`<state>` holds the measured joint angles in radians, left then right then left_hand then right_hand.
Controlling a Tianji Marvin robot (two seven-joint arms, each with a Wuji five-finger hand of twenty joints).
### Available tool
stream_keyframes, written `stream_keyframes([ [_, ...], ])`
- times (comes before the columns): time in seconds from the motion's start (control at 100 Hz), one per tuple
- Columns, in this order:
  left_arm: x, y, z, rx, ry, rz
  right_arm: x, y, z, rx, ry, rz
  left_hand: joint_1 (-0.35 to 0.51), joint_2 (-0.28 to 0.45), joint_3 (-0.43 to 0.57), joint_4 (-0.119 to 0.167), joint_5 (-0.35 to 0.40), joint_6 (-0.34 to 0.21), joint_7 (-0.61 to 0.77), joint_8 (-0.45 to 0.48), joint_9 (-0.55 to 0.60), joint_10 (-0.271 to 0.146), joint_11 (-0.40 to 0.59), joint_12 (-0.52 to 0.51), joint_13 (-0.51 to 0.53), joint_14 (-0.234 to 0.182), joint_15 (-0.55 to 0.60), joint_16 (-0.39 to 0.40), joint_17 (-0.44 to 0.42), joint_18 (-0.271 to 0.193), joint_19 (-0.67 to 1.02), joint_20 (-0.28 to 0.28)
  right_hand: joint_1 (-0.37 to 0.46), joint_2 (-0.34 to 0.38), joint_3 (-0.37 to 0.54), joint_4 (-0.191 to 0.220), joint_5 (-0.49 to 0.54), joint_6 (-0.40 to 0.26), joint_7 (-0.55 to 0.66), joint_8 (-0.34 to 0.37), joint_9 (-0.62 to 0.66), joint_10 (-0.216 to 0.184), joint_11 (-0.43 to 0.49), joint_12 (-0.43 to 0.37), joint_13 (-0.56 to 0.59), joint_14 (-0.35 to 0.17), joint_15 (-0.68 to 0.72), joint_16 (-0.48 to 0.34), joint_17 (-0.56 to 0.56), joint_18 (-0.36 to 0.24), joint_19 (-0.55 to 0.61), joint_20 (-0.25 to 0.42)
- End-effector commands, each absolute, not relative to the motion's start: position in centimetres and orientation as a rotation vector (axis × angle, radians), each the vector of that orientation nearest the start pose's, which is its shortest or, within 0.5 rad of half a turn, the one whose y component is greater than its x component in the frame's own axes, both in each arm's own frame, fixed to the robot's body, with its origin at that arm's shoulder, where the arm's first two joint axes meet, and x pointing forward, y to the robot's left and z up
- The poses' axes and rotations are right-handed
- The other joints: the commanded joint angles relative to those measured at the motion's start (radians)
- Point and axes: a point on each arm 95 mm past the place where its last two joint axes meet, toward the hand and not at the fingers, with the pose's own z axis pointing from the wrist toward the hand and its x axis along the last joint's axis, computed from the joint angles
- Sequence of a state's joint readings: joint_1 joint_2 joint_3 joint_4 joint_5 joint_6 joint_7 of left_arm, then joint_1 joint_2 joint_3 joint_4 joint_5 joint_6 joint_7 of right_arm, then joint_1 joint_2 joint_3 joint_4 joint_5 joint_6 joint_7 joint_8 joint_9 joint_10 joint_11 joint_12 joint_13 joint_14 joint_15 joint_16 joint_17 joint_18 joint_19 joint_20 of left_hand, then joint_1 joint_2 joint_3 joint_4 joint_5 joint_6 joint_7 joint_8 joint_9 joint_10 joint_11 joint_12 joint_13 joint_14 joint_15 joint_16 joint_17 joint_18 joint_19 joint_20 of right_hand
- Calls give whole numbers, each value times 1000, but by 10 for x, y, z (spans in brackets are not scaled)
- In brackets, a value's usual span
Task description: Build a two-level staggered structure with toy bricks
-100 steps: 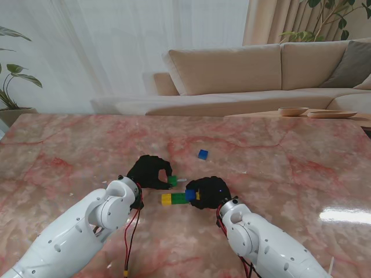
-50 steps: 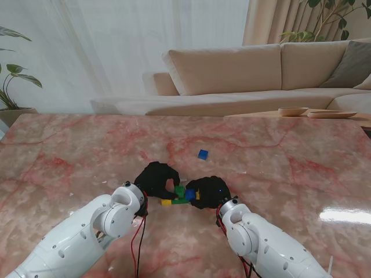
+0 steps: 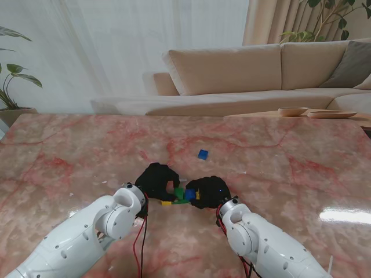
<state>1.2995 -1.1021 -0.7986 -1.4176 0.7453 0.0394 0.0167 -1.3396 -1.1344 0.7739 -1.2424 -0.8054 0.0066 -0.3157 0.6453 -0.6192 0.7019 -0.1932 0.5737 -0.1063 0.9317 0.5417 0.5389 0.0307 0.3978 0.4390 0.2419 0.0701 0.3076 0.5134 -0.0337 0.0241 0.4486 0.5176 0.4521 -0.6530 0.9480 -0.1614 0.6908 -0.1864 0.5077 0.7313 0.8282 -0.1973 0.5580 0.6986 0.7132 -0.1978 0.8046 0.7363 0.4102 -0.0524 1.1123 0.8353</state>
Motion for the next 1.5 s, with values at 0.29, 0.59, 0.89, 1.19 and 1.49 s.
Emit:
stream_keyframes([
  [0.29,417,-96,-374,-1317,1736,-1570,395,69,-421,1269,1601,1581,8,46,51,16,107,-103,107,63,27,-20,-9,17,24,20,-29,-3,-12,5,-2,-4,4,-7,21,-41,16,-35,26,-5,14,-22,3,12,23,3,-17,-1,-1,1,31,12],
  [0.59,419,-99,-377,-1316,1739,-1573,395,68,-421,1271,1602,1580,1,46,43,13,99,-109,114,71,26,-21,-8,18,23,18,-28,-3,-13,4,-2,-2,5,-7,18,-46,19,-36,29,-6,17,-21,5,13,24,4,-16,-1,0,2,32,12],
  [0.89,420,-99,-380,-1303,1769,-1555,395,67,-422,1274,1604,1581,2,38,39,15,74,-130,129,94,26,-26,-9,19,22,17,-30,-4,-14,4,-7,-3,5,-6,17,-50,20,-38,31,-8,19,-21,6,14,24,4,-16,-1,0,1,32,12],
  [1.19,420,-98,-381,-1290,1783,-1547,395,67,-422,1274,1605,1582,-5,12,39,13,-4,-107,90,95,6,-26,-16,16,13,16,-35,-5,-17,3,-21,-5,12,-8,12,-62,23,-42,39,-11,27,-22,8,17,29,5,-14,0,3,2,34,13],
  [1.49,420,-97,-378,-1282,1780,-1570,394,67,-422,1275,1605,1580,-135,30,180,75,-106,-5,-51,128,-40,-28,-26,9,-12,17,-45,-8,-19,-2,-68,11,10,-6,11,-63,23,-43,43,-15,28,-21,7,19,28,5,-14,0,2,2,34,13],
])
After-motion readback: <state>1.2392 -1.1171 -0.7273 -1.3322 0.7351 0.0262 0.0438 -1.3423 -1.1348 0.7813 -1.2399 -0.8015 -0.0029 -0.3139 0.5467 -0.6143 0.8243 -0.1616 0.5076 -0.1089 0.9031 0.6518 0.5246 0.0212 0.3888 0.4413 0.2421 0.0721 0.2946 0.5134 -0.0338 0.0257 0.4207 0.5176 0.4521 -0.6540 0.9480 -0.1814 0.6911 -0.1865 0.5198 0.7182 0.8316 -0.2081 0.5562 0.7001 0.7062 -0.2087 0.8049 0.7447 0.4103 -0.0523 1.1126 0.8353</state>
